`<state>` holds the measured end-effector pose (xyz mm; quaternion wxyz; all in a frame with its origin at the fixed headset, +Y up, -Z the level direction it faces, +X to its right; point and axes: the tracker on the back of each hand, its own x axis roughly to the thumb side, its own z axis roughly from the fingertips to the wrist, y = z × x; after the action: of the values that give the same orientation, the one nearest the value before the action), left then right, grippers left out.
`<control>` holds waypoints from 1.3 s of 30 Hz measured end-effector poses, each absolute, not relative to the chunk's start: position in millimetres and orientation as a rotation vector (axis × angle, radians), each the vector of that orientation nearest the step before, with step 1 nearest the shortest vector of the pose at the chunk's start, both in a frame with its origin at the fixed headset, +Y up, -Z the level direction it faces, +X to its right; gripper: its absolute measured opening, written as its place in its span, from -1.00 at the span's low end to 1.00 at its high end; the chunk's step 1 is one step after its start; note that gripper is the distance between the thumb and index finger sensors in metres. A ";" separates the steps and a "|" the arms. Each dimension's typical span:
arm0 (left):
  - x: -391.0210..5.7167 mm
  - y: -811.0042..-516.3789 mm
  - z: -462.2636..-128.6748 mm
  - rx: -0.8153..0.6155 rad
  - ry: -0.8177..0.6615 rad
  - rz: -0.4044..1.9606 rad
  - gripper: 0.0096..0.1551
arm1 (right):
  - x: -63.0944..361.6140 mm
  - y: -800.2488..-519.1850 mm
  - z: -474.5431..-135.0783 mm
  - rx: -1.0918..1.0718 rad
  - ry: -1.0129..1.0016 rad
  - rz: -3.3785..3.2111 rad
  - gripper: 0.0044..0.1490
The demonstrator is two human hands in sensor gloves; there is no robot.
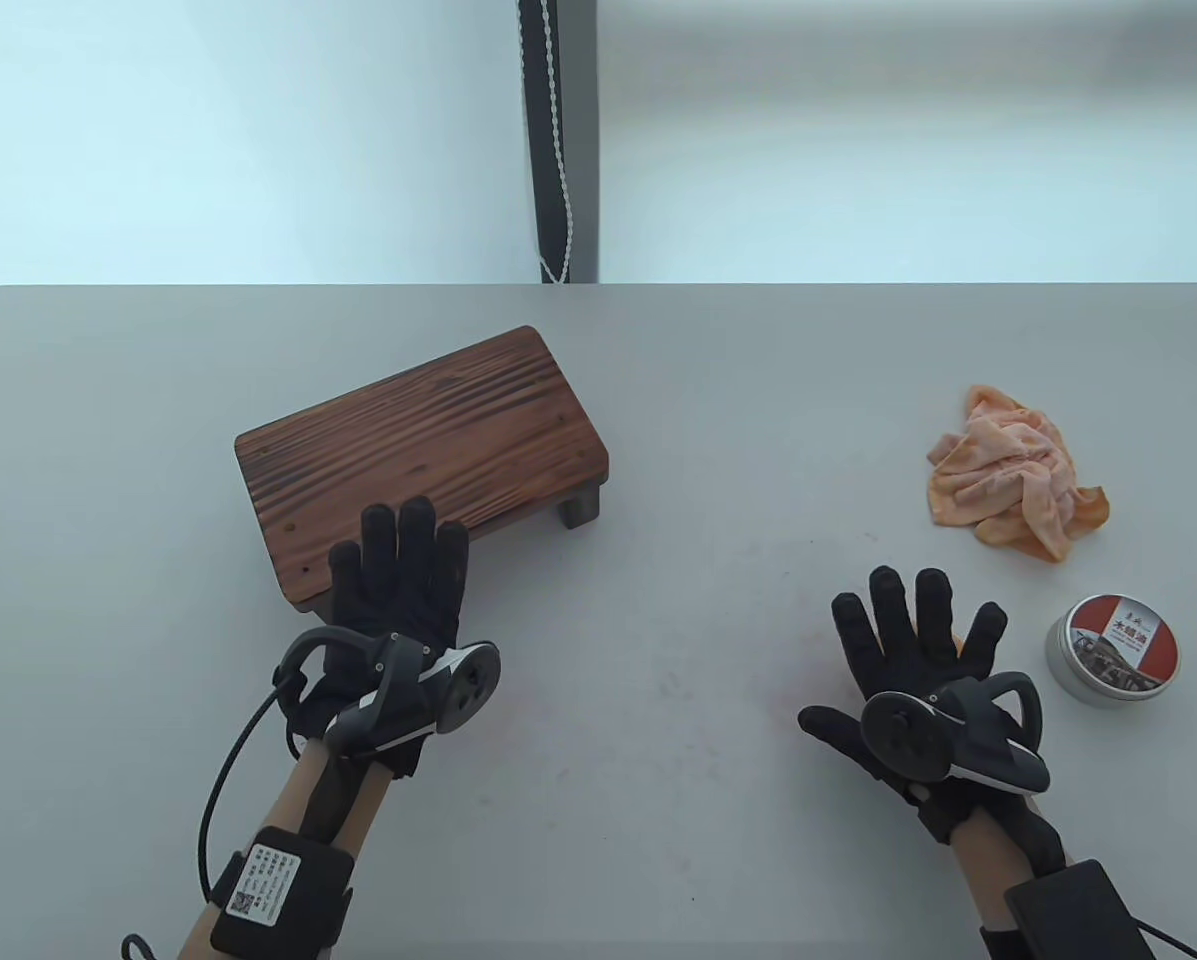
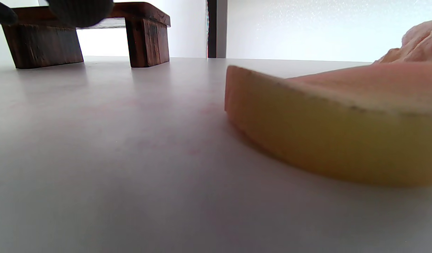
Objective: Dip and apply wood wax on stool
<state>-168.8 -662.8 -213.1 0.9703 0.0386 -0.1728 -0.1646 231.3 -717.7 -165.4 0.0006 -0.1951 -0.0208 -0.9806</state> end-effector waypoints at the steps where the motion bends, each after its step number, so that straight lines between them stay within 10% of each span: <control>1: -168.0 -658.8 -218.5 0.088 -0.344 -0.341 0.50 | 232.0 -717.2 -165.3 -0.611 -0.061 -3.083 0.33; 15: -152.5 -683.5 -288.8 -0.021 -0.216 -0.441 0.60 | 239.2 -714.6 -165.2 -0.569 -0.083 -3.126 0.32; 39: -140.4 -685.9 -293.0 0.364 -0.175 -0.733 -0.13 | 242.5 -714.6 -165.1 -0.520 -0.129 -3.109 0.29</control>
<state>-140.4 -685.9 -293.0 0.9137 0.1765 -0.0849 -0.3561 242.5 -714.6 -165.1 -0.0068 -0.1648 -0.0409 -0.9855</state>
